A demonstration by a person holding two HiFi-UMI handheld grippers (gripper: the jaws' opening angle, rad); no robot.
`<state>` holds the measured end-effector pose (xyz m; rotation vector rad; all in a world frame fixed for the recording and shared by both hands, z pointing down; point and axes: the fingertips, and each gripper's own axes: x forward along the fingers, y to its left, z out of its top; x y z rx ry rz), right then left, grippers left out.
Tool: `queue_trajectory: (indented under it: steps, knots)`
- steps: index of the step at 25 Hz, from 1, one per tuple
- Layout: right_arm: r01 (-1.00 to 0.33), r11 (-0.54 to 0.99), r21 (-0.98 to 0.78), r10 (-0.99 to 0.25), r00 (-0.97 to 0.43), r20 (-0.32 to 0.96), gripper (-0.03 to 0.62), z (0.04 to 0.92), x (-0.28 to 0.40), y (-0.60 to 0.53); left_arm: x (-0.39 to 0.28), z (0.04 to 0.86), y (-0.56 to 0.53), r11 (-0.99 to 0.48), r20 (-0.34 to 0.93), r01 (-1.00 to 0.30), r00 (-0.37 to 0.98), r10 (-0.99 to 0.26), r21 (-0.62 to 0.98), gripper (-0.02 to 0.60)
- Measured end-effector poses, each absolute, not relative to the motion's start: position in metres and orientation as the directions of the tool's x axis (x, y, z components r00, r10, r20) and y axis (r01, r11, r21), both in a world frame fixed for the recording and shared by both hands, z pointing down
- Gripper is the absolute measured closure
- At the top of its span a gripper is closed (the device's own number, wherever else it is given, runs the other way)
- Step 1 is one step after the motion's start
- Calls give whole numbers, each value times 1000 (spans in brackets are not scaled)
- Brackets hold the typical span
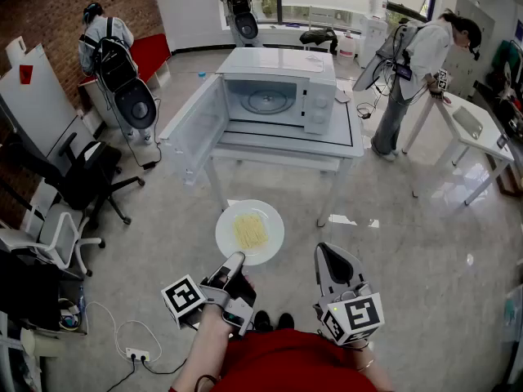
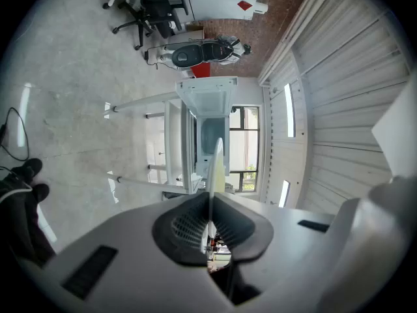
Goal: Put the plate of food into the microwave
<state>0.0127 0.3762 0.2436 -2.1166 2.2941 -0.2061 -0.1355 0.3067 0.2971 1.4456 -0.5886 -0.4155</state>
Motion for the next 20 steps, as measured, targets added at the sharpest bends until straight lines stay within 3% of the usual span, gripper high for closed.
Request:
queue_trajectory:
  steps: [20]
  knots:
    - [-988,91,-124,-991,-102,89,579,250,16,375,-136,300,302,114,118,-59,775,-621,992,560]
